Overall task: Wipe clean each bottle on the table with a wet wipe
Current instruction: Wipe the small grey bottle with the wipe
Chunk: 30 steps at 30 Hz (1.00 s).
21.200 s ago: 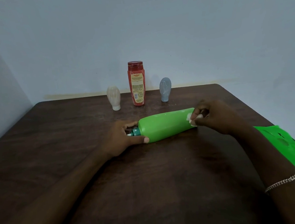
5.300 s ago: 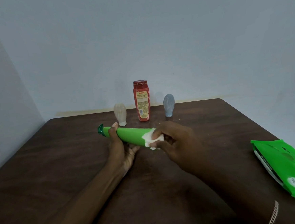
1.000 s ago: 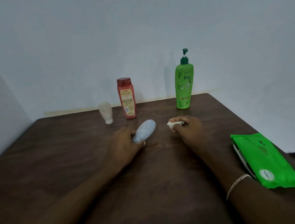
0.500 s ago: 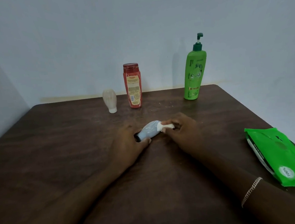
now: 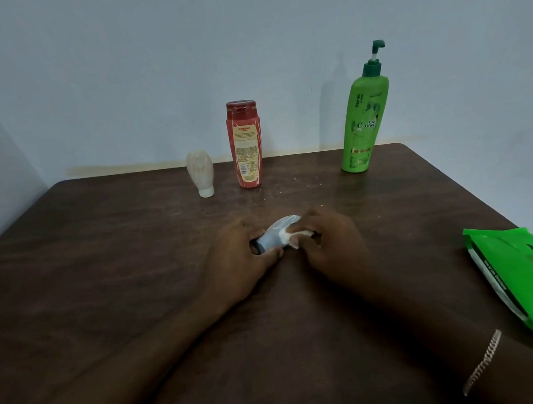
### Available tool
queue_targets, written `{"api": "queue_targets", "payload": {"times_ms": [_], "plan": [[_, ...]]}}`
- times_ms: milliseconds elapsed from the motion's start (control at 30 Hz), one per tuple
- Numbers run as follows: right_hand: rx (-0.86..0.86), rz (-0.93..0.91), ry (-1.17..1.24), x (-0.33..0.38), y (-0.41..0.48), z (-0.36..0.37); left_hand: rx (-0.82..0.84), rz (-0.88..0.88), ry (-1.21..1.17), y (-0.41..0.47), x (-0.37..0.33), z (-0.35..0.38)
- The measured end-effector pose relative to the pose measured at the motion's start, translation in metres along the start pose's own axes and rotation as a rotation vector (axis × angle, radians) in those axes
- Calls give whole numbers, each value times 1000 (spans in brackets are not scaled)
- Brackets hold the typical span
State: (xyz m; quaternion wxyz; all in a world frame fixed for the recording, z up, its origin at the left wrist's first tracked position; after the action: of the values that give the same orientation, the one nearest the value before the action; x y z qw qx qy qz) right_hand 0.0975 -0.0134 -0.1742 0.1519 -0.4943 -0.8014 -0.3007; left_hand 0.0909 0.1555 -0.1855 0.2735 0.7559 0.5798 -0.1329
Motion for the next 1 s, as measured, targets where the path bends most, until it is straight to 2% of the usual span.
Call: {"api": "queue_targets", "payload": {"times_ms": [100, 333, 600, 667, 867, 1000], "plan": [[-9, 103, -29, -15, 4, -9, 8, -7, 13, 1, 1, 1], [65, -33, -23, 19, -5, 8, 30, 4, 6, 2, 0, 3], [-85, 180, -46, -24, 2, -20, 58, 23, 3, 1, -2, 4], [-56, 168, -72, -16, 2, -12, 54, 11, -3, 0, -2, 4], [31, -36, -49, 17, -5, 8, 82, -16, -20, -1, -2, 8], [4, 37, -46, -5, -3, -11, 88, -9, -18, -1, 1, 10]]}}
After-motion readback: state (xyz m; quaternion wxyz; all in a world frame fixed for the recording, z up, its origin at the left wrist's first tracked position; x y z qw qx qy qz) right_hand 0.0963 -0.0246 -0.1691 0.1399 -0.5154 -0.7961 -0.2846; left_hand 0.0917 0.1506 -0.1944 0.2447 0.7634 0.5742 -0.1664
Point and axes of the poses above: each hand's wrist, its own y-axis towards the middle knuckle, its own z-axis out of the palm, x = y × z, the point moved 7 cm from there along y, towards the middle knuckle, and after that the axes turned 8 degrees about x, right-handed, at the moved point
